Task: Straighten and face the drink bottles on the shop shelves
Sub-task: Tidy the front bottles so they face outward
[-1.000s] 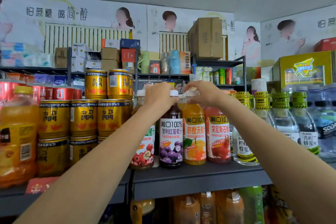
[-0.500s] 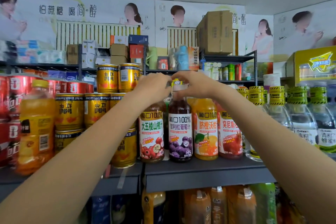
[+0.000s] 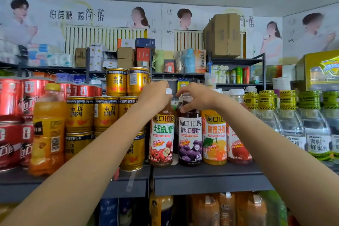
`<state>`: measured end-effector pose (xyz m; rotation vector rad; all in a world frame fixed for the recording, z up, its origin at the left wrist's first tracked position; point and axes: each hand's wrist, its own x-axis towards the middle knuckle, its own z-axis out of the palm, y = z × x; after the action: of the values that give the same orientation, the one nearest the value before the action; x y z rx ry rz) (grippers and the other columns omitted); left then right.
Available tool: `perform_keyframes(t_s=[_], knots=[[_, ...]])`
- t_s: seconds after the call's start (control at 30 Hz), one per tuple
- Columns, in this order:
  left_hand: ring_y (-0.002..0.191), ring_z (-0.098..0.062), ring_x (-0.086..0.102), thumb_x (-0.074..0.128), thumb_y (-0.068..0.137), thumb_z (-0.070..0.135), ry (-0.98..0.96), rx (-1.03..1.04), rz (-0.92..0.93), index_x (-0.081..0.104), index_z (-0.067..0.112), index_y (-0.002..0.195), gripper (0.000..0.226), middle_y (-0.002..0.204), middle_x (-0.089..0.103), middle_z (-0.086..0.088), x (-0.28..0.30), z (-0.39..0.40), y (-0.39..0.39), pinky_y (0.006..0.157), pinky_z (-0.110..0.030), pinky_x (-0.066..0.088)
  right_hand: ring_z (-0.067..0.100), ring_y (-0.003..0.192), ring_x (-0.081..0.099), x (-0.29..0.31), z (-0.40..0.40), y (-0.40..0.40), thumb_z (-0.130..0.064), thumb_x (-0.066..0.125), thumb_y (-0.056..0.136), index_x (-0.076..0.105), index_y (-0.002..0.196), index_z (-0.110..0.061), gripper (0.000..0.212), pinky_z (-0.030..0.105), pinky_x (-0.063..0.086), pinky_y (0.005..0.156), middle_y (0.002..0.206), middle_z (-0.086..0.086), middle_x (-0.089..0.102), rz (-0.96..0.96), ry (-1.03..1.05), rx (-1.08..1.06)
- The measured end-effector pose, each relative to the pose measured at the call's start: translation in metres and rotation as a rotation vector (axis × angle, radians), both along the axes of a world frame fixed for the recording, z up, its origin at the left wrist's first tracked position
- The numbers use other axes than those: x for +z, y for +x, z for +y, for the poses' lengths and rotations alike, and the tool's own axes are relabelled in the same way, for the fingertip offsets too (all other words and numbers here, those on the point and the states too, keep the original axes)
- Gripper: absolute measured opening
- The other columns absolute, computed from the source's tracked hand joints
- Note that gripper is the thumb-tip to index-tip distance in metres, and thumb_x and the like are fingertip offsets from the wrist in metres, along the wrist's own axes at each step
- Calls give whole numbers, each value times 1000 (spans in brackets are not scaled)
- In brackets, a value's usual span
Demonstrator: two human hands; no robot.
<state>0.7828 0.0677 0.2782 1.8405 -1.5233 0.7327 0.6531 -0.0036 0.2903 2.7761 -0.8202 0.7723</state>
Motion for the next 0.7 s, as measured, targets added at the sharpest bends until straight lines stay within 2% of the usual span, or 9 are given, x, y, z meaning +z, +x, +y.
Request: perform_keyframes(t_s=[0.13, 0.23, 0.3, 0.37, 0.43, 0.53, 0.63, 0.7], knots=[[105, -28, 53, 53, 94, 25, 22, -10, 30, 53, 11, 118, 28, 116, 58, -12, -2, 3, 1, 75, -32, 38, 22, 126, 41, -2, 2, -3, -23, 73, 80, 51, 129, -17, 55, 27, 32, 96, 136, 5, 45, -42, 24, 18], [117, -35, 42, 49, 94, 17, 81, 141, -54, 44, 7, 127, 35, 130, 41, -18, -6, 6, -14, 91, -39, 37, 24, 125, 42, -8, 5, -3, -28, 73, 79, 48, 132, -18, 60, 29, 33, 98, 136, 8, 43, -82, -24, 0], [126, -34, 34, 49, 91, 14, -23, 202, -204, 42, 7, 131, 41, 137, 36, -17, -8, 7, -25, 102, -41, 29, 23, 124, 42, -11, 7, -10, -27, 70, 82, 50, 130, -15, 54, 29, 32, 100, 135, 9, 46, -174, -79, 26], [133, -30, 28, 49, 90, 13, -169, 101, -288, 38, 11, 137, 48, 143, 34, -12, -11, 8, -37, 109, -41, 21, 22, 121, 46, -8, 6, -27, -19, 65, 86, 55, 125, -13, 42, 27, 32, 99, 131, 9, 52, -287, -165, 21], [137, -26, 24, 47, 91, 12, -193, -70, -299, 33, 15, 142, 52, 147, 32, -8, -15, 5, -51, 112, -40, 16, 23, 122, 46, -4, 1, -52, -10, 61, 87, 55, 125, -14, 39, 29, 33, 101, 133, 10, 50, -356, -189, -75], [141, -27, 15, 48, 92, 14, -76, -181, -277, 27, 20, 145, 58, 152, 22, -6, -29, -4, -72, 114, -43, 12, 29, 127, 41, -10, -4, -87, -2, 58, 87, 48, 132, -14, 48, 34, 33, 106, 142, 14, 37, -358, -119, -254], [143, -31, 2, 51, 93, 20, 11, -184, -223, 20, 23, 147, 63, 156, 7, -7, -53, -16, -83, 115, -48, 7, 34, 127, 40, -34, -7, -103, -16, 65, 84, 36, 141, -13, 64, 38, 35, 105, 144, 17, 31, -373, -57, -336], [143, -33, -6, 53, 92, 25, 37, -143, -233, 16, 24, 148, 67, 157, -3, -7, -71, -23, -87, 115, -51, 3, 36, 124, 44, -56, -13, -107, -15, 66, 84, 24, 146, -17, 76, 40, 39, 99, 142, 19, 31, -351, -37, -384]])
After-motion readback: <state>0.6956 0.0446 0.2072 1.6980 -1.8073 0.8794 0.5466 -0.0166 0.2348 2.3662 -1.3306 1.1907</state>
